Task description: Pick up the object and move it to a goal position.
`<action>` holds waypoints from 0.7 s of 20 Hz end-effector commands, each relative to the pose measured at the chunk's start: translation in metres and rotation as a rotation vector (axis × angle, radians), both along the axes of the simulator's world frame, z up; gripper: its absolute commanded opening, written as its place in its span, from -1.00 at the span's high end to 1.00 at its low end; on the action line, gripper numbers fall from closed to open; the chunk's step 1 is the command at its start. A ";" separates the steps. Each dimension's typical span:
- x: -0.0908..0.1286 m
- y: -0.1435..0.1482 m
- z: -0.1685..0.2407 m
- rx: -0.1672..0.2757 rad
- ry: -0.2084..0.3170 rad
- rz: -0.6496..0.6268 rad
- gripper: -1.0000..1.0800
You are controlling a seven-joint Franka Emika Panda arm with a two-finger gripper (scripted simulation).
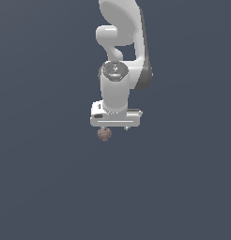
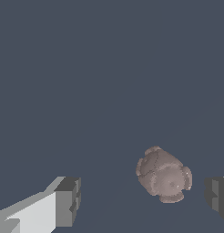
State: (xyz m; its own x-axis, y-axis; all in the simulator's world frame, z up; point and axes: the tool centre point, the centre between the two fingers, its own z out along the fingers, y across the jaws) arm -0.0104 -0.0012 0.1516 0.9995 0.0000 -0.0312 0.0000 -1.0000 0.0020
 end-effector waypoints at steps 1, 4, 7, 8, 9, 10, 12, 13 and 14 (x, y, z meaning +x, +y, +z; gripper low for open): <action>0.000 0.000 0.000 0.000 0.000 0.000 -0.92; 0.002 -0.005 0.003 0.000 -0.006 -0.004 -0.92; 0.006 -0.017 0.012 -0.001 -0.021 -0.010 -0.92; 0.007 -0.019 0.015 -0.001 -0.025 -0.009 -0.92; 0.008 -0.021 0.016 -0.001 -0.027 -0.008 -0.92; 0.008 -0.022 0.017 -0.001 -0.029 -0.006 -0.92; 0.009 -0.022 0.018 -0.001 -0.029 -0.003 -0.92; 0.008 -0.021 0.018 -0.001 -0.029 -0.003 -0.92; 0.008 -0.021 0.017 -0.001 -0.028 -0.005 -0.92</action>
